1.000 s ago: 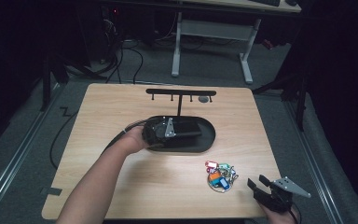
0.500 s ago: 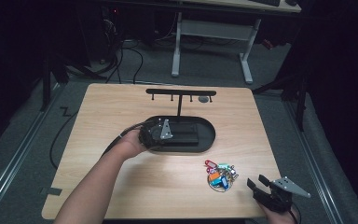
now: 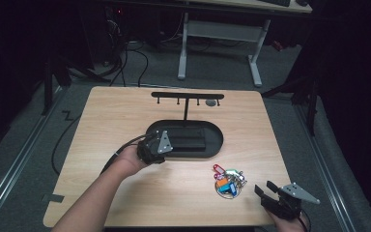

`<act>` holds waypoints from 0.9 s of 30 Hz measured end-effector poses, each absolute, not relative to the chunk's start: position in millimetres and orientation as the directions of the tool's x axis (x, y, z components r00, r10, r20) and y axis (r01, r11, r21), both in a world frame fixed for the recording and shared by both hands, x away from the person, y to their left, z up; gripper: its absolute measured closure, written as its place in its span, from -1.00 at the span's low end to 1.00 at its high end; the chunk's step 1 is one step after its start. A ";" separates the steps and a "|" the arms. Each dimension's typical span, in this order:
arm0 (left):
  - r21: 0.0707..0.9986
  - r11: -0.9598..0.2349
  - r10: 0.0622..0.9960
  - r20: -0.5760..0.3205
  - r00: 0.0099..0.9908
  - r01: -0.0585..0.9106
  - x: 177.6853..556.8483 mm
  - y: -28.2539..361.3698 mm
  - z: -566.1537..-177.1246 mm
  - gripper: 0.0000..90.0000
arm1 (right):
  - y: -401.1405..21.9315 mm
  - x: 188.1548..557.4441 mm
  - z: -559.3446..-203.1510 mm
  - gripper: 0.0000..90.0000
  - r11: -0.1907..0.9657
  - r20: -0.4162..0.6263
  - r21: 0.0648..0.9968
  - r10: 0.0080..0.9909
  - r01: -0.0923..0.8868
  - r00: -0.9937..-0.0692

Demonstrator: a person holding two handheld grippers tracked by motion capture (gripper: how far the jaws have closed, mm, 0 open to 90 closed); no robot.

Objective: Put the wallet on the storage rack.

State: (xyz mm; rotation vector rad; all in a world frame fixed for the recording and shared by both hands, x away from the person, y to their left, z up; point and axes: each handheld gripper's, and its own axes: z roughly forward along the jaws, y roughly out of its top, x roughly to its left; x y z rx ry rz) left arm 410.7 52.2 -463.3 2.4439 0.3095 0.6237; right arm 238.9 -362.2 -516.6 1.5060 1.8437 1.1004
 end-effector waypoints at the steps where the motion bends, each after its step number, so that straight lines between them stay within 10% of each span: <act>1: 0.603 -0.793 0.359 0.356 0.863 0.082 408.7 53.9 -465.0 0.31 | -362.1 239.0 -516.7 -0.02 0.057 0.099 0.836 0.962 0.545 -0.254; 27: 0.742 -0.615 0.562 0.175 0.809 0.267 346.9 111.9 -504.3 0.15 | -360.5 239.7 -517.1 -0.02 0.062 0.103 0.832 0.959 0.551 -0.265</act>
